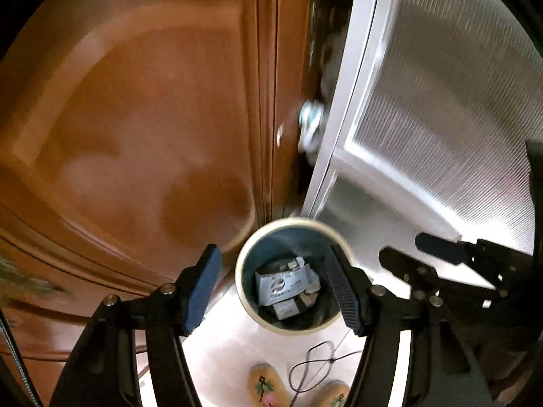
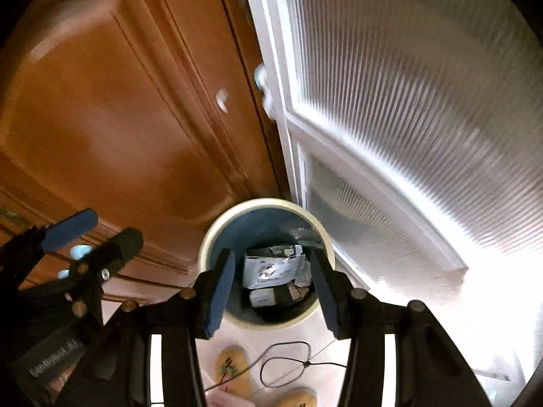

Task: Collect trash
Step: 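Raise both tools from the bin toward the trash on the counter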

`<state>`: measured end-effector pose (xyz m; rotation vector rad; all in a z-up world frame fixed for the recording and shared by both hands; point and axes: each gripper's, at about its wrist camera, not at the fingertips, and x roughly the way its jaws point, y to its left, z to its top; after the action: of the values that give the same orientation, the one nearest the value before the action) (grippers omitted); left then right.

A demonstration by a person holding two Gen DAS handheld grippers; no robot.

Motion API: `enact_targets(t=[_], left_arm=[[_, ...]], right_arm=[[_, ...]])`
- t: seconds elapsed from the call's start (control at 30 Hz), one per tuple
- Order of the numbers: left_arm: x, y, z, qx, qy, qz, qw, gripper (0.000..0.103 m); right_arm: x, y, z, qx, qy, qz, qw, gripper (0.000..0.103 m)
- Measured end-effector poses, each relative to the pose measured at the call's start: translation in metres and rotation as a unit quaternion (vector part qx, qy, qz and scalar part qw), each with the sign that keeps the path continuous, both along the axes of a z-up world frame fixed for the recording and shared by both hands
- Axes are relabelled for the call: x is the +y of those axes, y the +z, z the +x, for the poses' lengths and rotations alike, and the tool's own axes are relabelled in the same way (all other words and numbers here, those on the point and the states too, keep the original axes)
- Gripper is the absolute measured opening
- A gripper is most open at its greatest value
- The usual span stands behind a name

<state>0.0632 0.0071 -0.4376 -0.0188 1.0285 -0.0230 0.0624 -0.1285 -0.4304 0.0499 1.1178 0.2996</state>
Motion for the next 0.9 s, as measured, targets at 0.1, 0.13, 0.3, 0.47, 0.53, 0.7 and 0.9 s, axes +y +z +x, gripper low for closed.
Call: enact_targets(t=[0.1,0.13,0.3,0.47,0.53,0.7,0.9], left_arm=[[-0.002,0.052,-0.009,-0.017,0.003,0.002,0.9999,0.065],[-0.002,0.066,-0.010,-0.020,0.004,0.000,0.9998,0.066],[-0.009,0.143,-0.022,-0.031,0.003,-0.005,0.9995,0.068],[-0.020,0.224,-0.033,-0.034,-0.003,-0.008,0.9994,0.068],[-0.023,0.252,-0.036,-0.037,-0.007,-0.010,0.9993,0.068],[-0.030,0.321,-0.046,-0.058,-0.023,0.001,0.9980,0.068],[-0.038,0.391,-0.057,-0.086,-0.036,0.013,0.9956,0.072]], right_arm=[[-0.007,0.047,-0.011,-0.012,0.012,-0.001,1.000,0.047],[-0.008,0.060,-0.017,-0.015,0.016,-0.002,1.000,0.047],[-0.019,0.142,-0.034,-0.032,0.021,-0.002,0.999,0.047],[-0.037,0.219,-0.045,-0.051,0.015,0.007,0.999,0.047],[-0.043,0.250,-0.052,-0.068,0.015,0.003,0.998,0.047],[-0.057,0.318,-0.062,-0.097,0.012,0.004,0.995,0.047],[-0.078,0.369,-0.074,-0.133,0.016,0.026,0.991,0.047]])
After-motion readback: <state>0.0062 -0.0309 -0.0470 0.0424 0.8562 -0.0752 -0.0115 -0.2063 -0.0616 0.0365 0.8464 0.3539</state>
